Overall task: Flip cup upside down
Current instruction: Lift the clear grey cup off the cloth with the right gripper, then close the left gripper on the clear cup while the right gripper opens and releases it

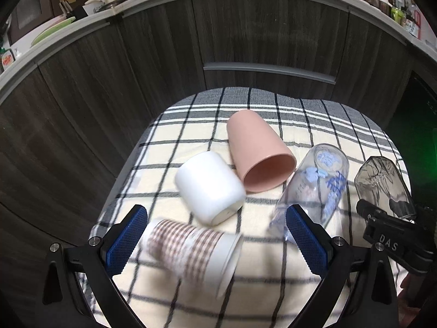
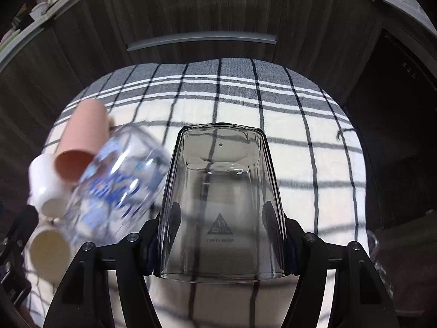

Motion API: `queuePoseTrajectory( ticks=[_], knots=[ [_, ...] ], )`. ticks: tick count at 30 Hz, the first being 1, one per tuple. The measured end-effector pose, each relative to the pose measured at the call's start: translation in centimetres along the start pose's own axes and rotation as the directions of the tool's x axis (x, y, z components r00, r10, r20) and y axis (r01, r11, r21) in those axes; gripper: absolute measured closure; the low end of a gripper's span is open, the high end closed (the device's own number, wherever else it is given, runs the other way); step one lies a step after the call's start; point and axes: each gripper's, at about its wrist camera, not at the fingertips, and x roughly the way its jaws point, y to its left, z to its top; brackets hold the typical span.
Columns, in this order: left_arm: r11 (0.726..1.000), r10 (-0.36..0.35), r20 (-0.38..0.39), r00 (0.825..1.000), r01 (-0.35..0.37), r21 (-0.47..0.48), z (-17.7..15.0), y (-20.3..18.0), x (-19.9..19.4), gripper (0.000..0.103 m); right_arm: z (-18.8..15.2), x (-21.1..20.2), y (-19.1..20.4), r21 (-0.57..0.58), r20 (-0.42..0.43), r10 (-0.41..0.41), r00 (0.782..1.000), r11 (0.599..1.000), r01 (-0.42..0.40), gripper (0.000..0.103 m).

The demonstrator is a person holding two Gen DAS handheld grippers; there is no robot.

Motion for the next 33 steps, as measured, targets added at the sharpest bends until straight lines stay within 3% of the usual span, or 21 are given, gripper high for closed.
queuePoseTrajectory(
  ticks=[11,19,22,28,33],
  knots=[
    [1.000,0.028,0.010,1.000,-0.028,0.006,-5.8,5.4,-6.2,0.000,-8.2,-5.9,4.8,-0.028,-0.036,0.067,0.997,0.997,-0.068,0.036],
    [0.999,0.049,-0.011,0.999,-0.049,-0.001,-10.1,8.9,-7.4,0.000,-14.3,-6.6,8.2,-0.027,-0.079,0.079,0.994,0.996,-0.082,0.036],
    [0.999,0.044,-0.017,0.999,-0.044,-0.006,-11.4,9.7,-7.4,0.000,-15.6,-6.4,9.6,-0.049,-0.080,0.068,0.994,0.996,-0.072,0.036],
    [0.999,0.045,-0.029,0.999,-0.045,-0.017,-12.9,10.5,-6.6,0.000,-17.1,-6.3,11.4,-0.094,0.004,0.002,1.000,0.996,-0.002,0.036],
    [0.999,0.048,-0.040,0.998,-0.048,-0.015,-13.1,10.5,-6.2,0.000,-17.1,-5.0,11.3,-0.083,-0.012,-0.015,1.000,0.996,0.014,0.036]
  ],
)
